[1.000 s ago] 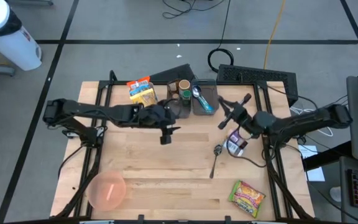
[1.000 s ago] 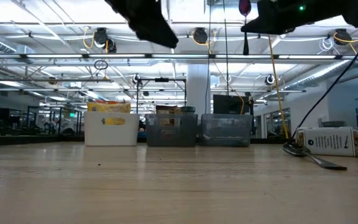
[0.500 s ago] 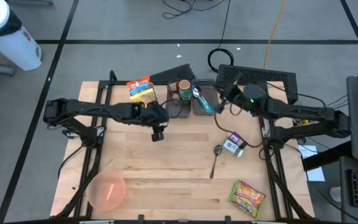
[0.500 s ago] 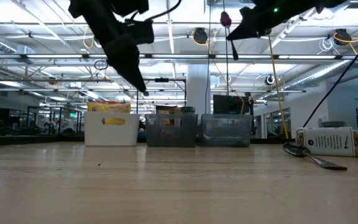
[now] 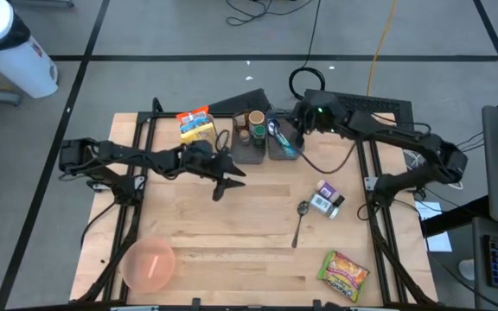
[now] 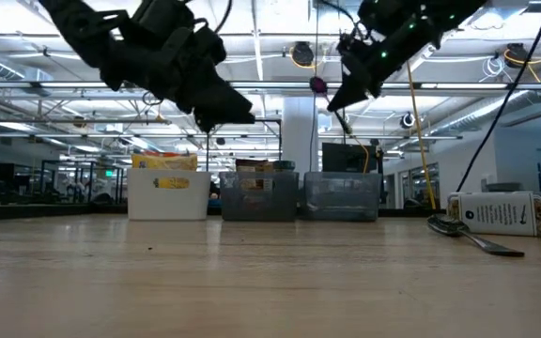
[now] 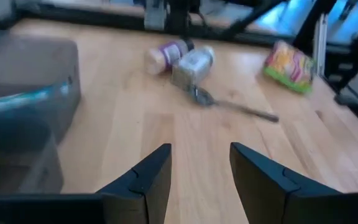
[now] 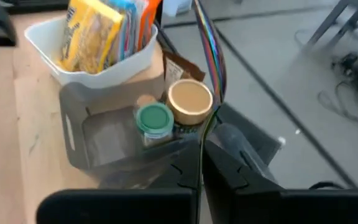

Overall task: Pick & Place Food Item
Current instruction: Put the purple spoon into the right black bin

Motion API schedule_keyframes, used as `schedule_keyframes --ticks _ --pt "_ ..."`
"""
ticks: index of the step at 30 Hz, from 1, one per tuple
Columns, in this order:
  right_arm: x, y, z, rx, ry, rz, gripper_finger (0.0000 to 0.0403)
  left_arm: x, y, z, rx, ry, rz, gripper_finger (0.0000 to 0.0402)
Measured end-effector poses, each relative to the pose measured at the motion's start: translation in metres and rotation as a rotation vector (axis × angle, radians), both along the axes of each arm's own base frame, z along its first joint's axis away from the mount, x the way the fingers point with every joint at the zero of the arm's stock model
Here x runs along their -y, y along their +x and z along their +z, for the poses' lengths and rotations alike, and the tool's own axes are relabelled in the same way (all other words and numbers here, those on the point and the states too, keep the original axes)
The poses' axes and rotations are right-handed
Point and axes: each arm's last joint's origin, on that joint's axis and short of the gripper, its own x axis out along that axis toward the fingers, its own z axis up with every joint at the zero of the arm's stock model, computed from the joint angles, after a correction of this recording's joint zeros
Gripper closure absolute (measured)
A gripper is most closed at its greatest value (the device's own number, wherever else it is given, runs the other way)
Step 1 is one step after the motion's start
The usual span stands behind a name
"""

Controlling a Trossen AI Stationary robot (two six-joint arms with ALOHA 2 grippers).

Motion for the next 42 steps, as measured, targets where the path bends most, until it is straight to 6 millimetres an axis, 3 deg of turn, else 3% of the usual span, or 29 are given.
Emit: schedule_keyframes --ticks 5,14,21,32,42 --pt "0.023 0.007 -0.007 -0.035 0.098 0.01 0.0403 0.002 -0.003 -0.001 0.109 0.005 0.001 0.0232" --pt "0.053 0.022 -0.023 -0.142 0.25 0.008 0.0403 0.016 0.0 0.025 0.401 0.016 -0.159 0.0231" --pt "0.066 0.026 -0.042 -0.155 0.347 0.029 0.0403 0.007 -0.01 0.036 0.398 0.057 -0.114 0.0231" --pt "0.083 0.025 -0.069 -0.172 0.461 0.058 0.0403 0.0 -0.055 0.066 0.292 0.179 0.018 0.0231" --pt "0.089 0.029 -0.095 -0.223 0.545 0.057 0.0403 0.0 -0.056 0.062 0.243 0.168 0.014 0.0231"
